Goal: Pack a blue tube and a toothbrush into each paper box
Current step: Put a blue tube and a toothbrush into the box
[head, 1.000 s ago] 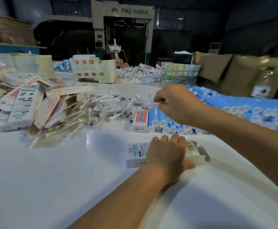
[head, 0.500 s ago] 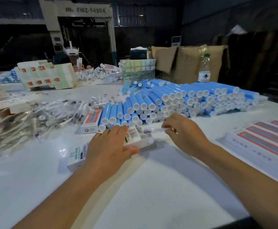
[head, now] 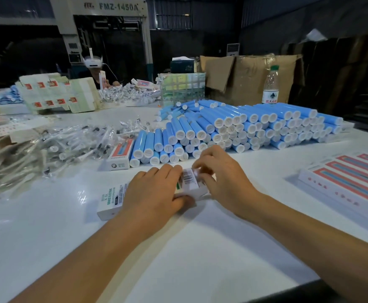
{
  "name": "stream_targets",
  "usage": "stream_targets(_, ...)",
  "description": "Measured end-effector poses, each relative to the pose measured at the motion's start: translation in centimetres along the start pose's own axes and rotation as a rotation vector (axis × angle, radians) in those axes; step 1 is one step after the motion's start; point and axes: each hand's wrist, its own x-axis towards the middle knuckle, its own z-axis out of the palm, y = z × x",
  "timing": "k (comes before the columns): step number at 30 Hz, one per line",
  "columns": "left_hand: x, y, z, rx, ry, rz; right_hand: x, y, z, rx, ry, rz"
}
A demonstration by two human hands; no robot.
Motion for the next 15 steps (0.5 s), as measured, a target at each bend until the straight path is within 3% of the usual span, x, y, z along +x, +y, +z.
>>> stream_targets(4, 0.1, 0.2, 0.0, 0.009, 0.016, -0.001, -0.6, -0.8, 0.4, 0.302, -0.056, 0.096)
stream_targets(9, 0.1, -0.7, 0.0, -0.011, 0.045, -0.044, -0.3, -0.4, 0.0, 0.089, 0.172, 0.004)
stream_targets(13, 0.2, -0.8, 0.2, -0.027, 0.076, -0.075, -0.4, 0.2, 0.2, 0.102, 0.025, 0.096)
stream_targets(15, 0.3, -0.8, 0.2, -0.032, 0.088, -0.103, -0.4, 0.5, 0.5, 0.104, 0.044, 0.098)
